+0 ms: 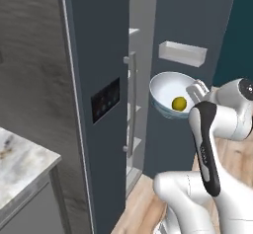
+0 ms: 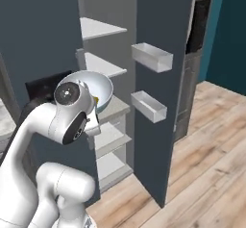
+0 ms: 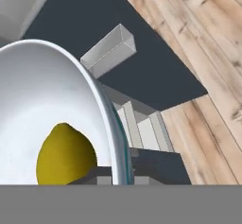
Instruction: Move the glass cup from next to the sink to the open cabinet. Then, move the bowl with the lemon to the fridge to clear the area for faucet cleaning.
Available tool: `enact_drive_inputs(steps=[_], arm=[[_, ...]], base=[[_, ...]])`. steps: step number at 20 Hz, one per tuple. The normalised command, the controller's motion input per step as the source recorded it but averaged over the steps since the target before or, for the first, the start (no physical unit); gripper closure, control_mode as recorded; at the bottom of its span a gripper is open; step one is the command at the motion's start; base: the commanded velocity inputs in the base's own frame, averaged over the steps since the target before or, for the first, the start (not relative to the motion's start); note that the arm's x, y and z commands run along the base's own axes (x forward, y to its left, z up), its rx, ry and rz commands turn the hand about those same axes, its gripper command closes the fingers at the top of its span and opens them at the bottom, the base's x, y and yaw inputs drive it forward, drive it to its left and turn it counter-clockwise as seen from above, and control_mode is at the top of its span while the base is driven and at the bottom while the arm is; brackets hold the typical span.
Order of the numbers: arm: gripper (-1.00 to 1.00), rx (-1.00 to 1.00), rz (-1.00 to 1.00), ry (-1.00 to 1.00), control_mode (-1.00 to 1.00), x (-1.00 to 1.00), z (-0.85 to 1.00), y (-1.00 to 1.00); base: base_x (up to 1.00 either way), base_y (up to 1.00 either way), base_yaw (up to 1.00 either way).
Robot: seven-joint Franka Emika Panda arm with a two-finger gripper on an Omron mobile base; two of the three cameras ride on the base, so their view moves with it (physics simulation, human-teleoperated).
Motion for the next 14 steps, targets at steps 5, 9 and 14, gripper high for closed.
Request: enact_drive_inputs(steps=[5, 9, 14], arm=[[1.0, 0.0, 0.0, 0.0, 1.0, 0.0, 0.0, 0.0], [1.0, 0.0, 0.0, 0.0, 1.0, 0.0, 0.0, 0.0], [1.0, 0.0, 0.0, 0.0, 1.0, 0.0, 0.0, 0.0]], base=[[0.42, -0.33, 0.27], [0.58, -0.44, 0.15], [0.3, -0.7, 0.14]])
